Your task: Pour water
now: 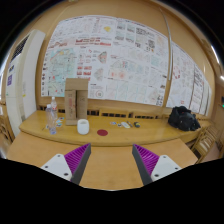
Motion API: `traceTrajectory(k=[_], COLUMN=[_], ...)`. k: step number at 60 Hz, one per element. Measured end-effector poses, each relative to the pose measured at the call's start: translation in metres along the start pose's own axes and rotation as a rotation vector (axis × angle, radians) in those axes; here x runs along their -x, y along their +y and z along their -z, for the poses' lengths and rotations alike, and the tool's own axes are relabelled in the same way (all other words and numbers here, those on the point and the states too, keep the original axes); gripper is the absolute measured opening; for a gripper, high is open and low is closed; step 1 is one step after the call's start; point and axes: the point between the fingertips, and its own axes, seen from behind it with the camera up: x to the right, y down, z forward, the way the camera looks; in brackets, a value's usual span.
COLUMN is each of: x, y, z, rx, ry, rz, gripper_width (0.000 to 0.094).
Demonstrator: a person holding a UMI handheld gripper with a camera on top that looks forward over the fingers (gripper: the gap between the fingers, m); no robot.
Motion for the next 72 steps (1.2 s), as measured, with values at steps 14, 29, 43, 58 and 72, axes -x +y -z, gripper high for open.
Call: traceTrajectory(k=[14, 29, 43, 58, 72], x=[0.048, 0.179, 0.351, 0.456, 0.475], y=[0.057, 0.122, 0.08, 0.0, -0.028], z=[-0.023, -0.066, -0.164, -0.303, -0.377], rx=[0.079, 0.185, 0.12, -0.015, -0.079], ry=[-0.039, -0.126, -0.24, -0.26, -0.216], rz=[0.008, -0.001, -0.005, -0.031, -0.006], gripper_width=[0.0851, 0.0853, 0.085, 0.0849, 0.0561])
